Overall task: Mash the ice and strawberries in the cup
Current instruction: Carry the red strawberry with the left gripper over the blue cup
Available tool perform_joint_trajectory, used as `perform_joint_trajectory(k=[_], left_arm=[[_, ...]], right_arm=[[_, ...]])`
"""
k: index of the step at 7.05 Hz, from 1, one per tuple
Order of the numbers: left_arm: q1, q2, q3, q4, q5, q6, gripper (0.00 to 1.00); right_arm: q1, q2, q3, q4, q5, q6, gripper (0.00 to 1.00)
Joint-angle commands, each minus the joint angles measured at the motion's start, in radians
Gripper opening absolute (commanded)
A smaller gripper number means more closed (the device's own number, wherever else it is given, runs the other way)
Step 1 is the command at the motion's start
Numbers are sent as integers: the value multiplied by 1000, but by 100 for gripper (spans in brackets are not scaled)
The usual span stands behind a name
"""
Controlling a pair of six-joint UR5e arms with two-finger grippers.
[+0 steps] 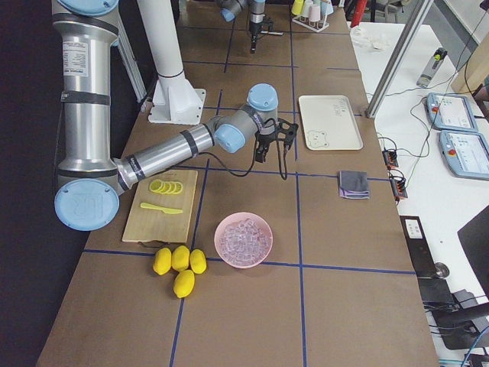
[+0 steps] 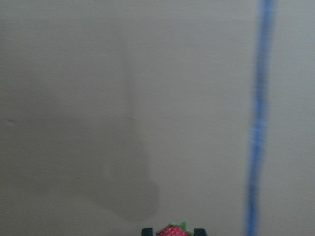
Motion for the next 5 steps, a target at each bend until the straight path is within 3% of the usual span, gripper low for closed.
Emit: perform_joint_trajectory(k=[1,2,3,4,5], left_arm=[[4,-180,-60,13,-32,-212,0],[43,-288,-55,13,-34,-322,0],[95,-450,10,13,-28,-421,0],[122,-622,132,13,-16,-514,0],[148,-728,222,11,54,-518,0]], right_arm=[[20,-16,18,-3,5,0,100],[34,-19,18,-3,26,0,100],[54,-39,23,-1,31,-2,100],[54,-41,17,-1,31,-2,100],[54,-42,20,-1,31,-2,100]])
